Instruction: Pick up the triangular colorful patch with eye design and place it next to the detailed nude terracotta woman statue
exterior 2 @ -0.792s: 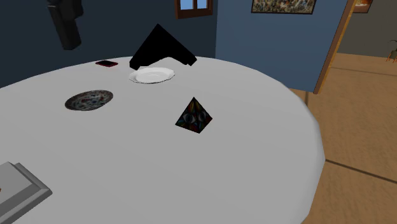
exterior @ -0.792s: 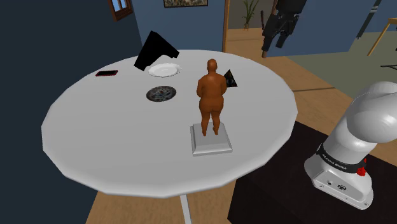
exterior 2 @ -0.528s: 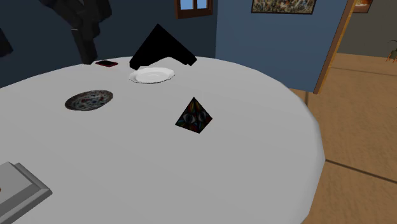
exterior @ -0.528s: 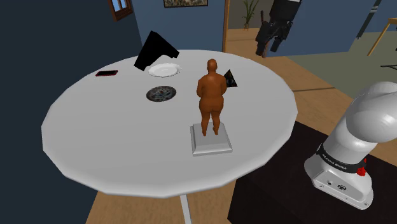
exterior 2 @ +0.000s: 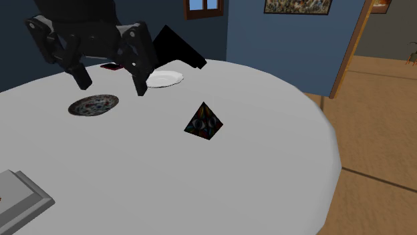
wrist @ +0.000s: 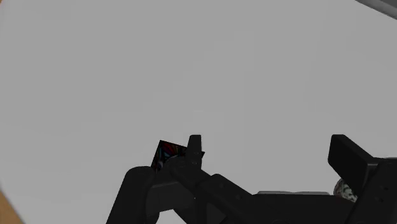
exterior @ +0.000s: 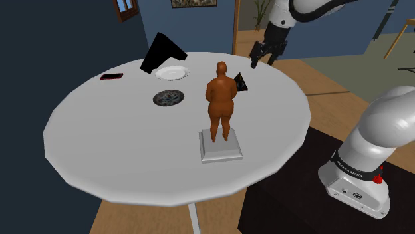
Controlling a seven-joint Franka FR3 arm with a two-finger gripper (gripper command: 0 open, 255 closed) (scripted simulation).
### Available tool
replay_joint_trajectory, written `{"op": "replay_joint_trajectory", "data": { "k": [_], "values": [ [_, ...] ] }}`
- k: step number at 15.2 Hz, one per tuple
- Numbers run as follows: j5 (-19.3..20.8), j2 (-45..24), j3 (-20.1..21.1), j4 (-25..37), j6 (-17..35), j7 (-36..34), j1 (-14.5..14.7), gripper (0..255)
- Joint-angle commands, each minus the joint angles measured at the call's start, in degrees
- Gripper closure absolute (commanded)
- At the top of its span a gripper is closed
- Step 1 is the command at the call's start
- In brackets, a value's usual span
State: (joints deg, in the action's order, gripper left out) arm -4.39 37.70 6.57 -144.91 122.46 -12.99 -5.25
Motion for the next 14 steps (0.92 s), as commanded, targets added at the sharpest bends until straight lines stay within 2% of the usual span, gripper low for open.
{"op": "replay_joint_trajectory", "data": {
  "k": [1,5,9,12,14],
  "values": [
    [0.9,-3.4,0.6,-0.7,5.8,-1.6,-1.5,0],
    [3.4,-10.4,2.2,-1.0,16.1,-5.7,-4.8,0],
    [7.6,-18.2,4.2,0.3,25.4,-11.2,-9.1,0],
    [12.7,-24.3,6.0,2.2,31.6,-16.9,-13.0,0],
    [17.5,-28.4,7.3,4.0,35.1,-21.9,-15.8,0]
  ]
}}
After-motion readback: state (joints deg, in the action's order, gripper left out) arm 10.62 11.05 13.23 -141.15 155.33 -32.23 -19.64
